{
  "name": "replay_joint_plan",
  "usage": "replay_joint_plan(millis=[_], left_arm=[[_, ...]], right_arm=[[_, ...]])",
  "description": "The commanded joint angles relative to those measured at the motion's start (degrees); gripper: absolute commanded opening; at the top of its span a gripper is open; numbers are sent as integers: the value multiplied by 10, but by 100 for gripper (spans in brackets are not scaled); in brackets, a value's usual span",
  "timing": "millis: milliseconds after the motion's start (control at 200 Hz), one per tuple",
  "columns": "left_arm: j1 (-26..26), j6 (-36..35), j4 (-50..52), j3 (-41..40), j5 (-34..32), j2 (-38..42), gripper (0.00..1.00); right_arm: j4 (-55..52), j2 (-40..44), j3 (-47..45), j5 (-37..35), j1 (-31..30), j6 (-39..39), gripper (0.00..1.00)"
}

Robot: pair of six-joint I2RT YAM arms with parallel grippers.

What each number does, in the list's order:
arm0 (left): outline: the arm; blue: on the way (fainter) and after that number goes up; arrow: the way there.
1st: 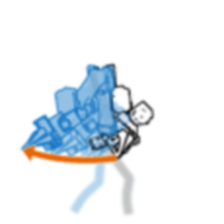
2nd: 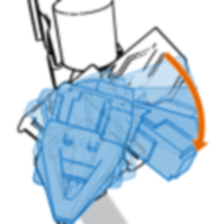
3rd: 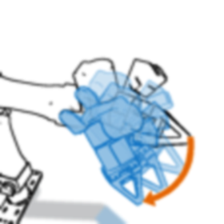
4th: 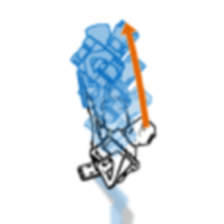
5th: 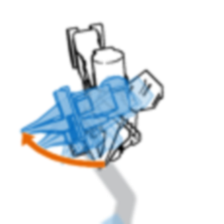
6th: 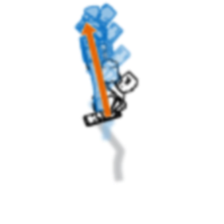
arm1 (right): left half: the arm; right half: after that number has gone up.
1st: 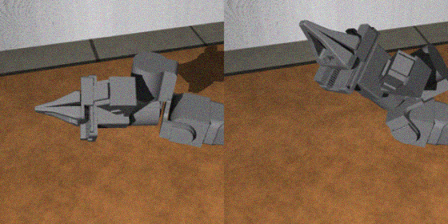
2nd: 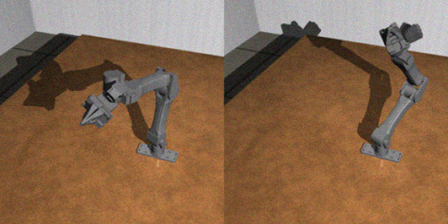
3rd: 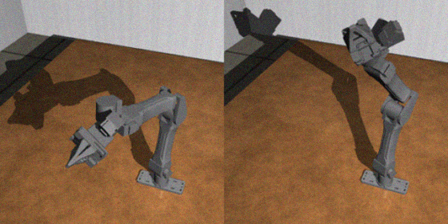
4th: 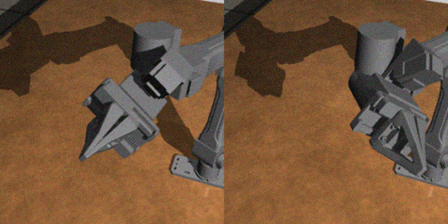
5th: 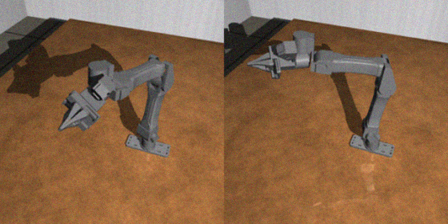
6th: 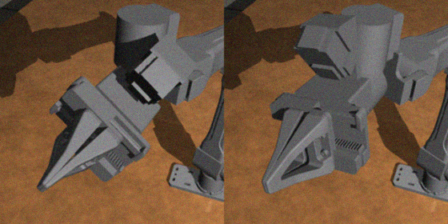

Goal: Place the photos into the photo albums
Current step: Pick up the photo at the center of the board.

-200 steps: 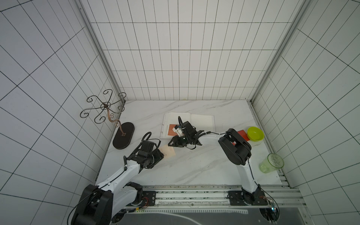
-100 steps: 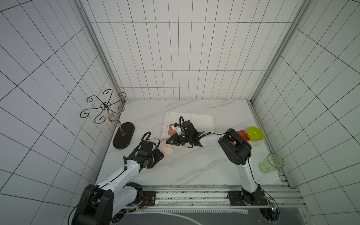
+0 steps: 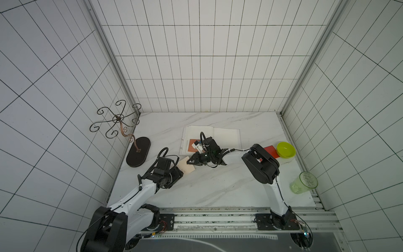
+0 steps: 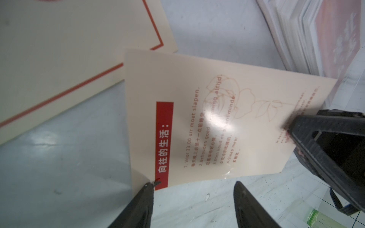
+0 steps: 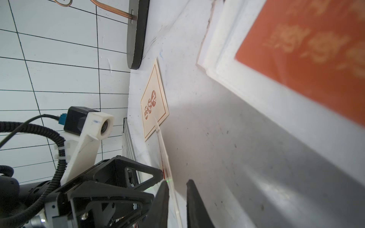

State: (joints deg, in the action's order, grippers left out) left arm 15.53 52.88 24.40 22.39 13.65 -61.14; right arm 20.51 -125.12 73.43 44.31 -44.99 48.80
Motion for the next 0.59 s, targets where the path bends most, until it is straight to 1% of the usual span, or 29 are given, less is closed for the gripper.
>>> replay_joint_plan(millis=[0, 145, 170, 230, 445, 590], left_arm=[[-4, -6, 47, -45, -31, -27, 66], [-5, -13, 50, -36, -31, -25, 66], [-7, -17, 52, -31, -33, -24, 66], [-7, -27, 61, -19, -40, -22, 66], [-19, -57, 80, 21, -59, -16, 66], [-32, -73, 77, 35, -52, -19, 66]], right_arm=[[-7, 1, -21, 8, 6, -12, 14], [-7, 18, -27, 11, 12, -13, 7], [-7, 22, -28, 13, 12, -14, 3], [-7, 31, -29, 16, 15, -14, 1], [-7, 50, -35, 30, 17, -14, 0], [-8, 58, -40, 35, 18, -14, 0]])
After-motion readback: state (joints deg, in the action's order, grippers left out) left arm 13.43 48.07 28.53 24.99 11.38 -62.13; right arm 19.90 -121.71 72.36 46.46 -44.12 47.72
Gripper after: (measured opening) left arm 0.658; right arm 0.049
